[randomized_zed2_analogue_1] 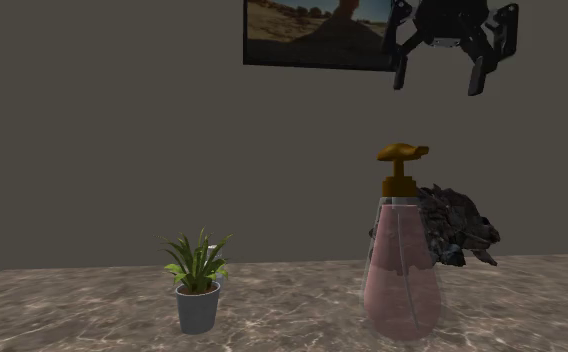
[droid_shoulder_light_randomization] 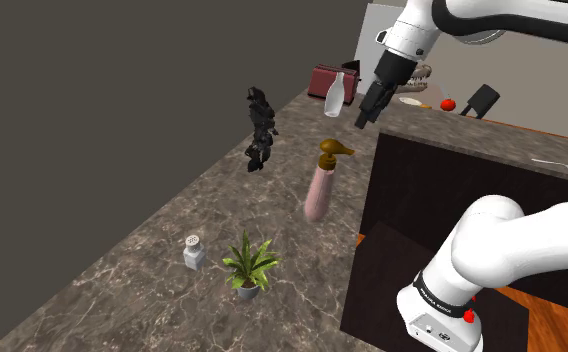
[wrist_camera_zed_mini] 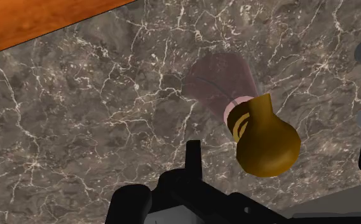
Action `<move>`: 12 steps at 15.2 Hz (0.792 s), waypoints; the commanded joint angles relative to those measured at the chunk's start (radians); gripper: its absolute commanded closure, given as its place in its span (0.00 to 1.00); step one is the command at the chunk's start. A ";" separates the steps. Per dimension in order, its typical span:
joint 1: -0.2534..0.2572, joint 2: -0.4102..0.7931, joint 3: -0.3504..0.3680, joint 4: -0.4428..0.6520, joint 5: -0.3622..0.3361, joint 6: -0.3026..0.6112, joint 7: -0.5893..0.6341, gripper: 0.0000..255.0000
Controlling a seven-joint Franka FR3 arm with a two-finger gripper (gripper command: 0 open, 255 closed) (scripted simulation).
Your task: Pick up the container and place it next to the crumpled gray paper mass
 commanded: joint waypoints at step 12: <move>0.080 0.074 0.220 -0.174 0.099 0.333 0.156 0.00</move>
